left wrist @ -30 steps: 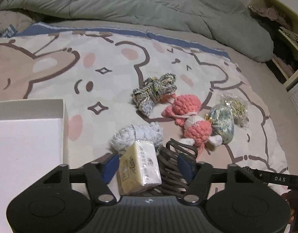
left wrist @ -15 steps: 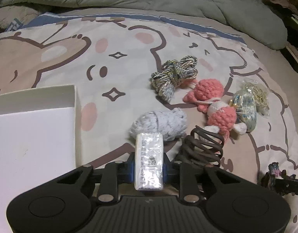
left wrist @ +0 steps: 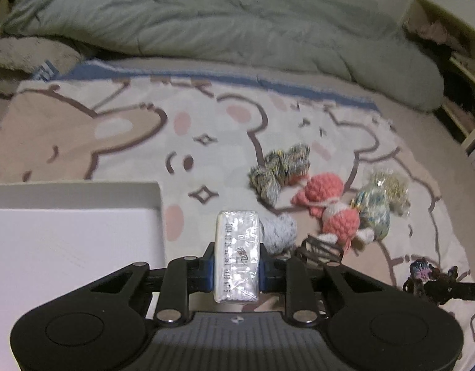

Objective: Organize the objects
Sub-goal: 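Carry both items to the white box and release them inside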

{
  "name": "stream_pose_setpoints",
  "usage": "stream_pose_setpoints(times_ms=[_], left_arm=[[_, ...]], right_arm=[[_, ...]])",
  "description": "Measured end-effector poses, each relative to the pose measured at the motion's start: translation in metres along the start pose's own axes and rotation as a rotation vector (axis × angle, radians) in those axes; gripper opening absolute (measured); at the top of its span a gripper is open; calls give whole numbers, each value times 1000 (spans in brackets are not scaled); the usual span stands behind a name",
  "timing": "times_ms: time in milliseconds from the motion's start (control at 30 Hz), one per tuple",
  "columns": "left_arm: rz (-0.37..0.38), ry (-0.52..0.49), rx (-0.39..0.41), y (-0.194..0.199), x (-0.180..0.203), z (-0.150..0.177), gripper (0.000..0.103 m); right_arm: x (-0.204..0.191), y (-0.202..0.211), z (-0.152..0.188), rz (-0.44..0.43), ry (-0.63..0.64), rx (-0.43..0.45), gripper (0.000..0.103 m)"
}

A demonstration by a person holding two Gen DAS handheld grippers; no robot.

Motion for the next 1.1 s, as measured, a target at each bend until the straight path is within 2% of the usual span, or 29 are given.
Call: stream_pose_setpoints(times_ms=[333, 600, 833, 1100], left_arm=[[-65, 44, 114, 51, -45, 2, 26], [-120, 105, 160, 75, -87, 8, 26], [-153, 192, 181, 81, -122, 10, 26], [-226, 193, 121, 60, -151, 17, 26]], right_arm=[[-73, 30, -7, -123, 57, 130, 41], [-130, 34, 3, -183, 107, 164, 41], [-195, 25, 25, -239, 187, 118, 41], [-268, -17, 60, -277, 323, 2, 41]])
Point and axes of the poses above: each gripper's, at about its wrist camera, not at the fingertips, and y roughly against the way its jaws point, x to its right, z to its underside, the point moved 7 cm from there along -y, roughly the way its jaws point, and after that the axes turned 12 degrees about -y, right-handed, at the moved point
